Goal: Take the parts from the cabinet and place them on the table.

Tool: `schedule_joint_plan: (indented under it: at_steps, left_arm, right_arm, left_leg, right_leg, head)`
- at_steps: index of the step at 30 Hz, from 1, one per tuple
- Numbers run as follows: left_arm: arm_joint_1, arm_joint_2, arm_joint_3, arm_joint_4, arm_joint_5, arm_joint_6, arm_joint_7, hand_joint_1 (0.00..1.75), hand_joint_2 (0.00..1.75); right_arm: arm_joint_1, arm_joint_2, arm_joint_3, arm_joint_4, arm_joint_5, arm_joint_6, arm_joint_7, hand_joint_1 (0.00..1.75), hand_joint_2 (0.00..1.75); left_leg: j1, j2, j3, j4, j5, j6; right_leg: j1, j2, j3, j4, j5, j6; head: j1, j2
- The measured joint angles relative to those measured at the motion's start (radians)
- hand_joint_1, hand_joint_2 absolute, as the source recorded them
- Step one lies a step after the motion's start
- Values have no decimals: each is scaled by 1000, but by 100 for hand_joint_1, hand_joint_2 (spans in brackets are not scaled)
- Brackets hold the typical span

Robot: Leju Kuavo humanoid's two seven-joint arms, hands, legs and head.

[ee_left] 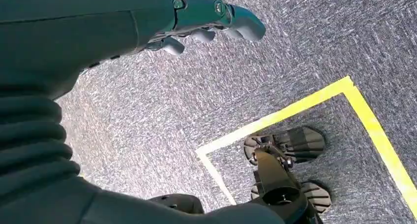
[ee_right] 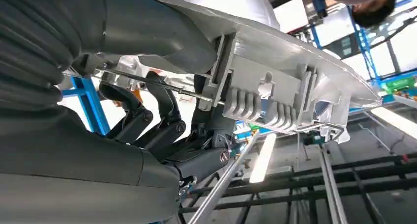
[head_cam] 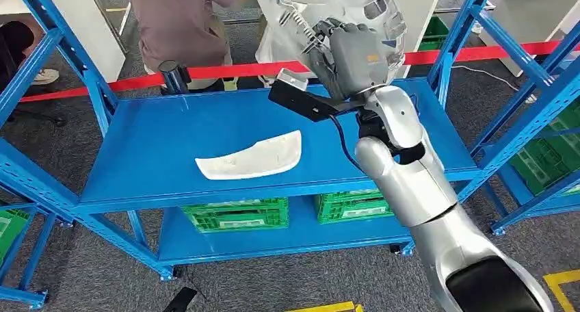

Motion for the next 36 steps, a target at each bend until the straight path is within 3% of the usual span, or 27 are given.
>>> schedule_joint_plan:
  at_steps: [12, 27, 29, 32, 34, 36]
  left_arm:
    - [0, -2, 1, 0, 8, -9, -3, 0, 175]
    - [1, -5, 16, 0, 18, -20, -19, 0, 175]
    - [1, -5, 20, 0, 27, -20, -22, 0, 175]
    - [2, -5, 32, 0, 37, -22, -24, 0, 175]
    - [2, -7, 36, 0, 39, -24, -25, 0, 175]
    - [1, -8, 39, 0, 39, -25, -27, 0, 175]
  right_arm:
    - [26, -24, 66, -95, -6, 0, 5, 175, 175]
    - [26, -28, 117, -97, -38, 4, 21, 175, 175]
    - [26, -28, 122, -97, -38, 4, 24, 175, 175]
    - [25, -28, 126, -97, -37, 4, 27, 175, 175]
    - [25, -28, 126, -97, -34, 4, 27, 175, 175]
    - [23, -28, 127, -97, -33, 4, 29, 175, 175]
  left_leg:
    - [0, 0, 0, 0, 0, 0]
    - [0, 0, 0, 0, 0, 0]
    - [-5, -1, -2, 4, -6, 6]
    - [-6, -1, -2, 5, -2, 10]
    - [6, 2, 5, -10, 9, 20]
    - [6, 3, 1, -10, 10, 22]
  right_leg:
    - [0, 0, 0, 0, 0, 0]
    - [0, 0, 0, 0, 0, 0]
    - [-5, -2, 2, -4, 0, 10]
    - [-6, -1, 3, -5, 5, 17]
    - [-5, -1, -4, 17, -19, 22]
    - [-5, 0, -63, 155, -106, 24]
  head:
    - [0, 0]
    - [0, 0]
    - [0, 0]
    - [-1, 0]
    - [0, 0]
    - [0, 0]
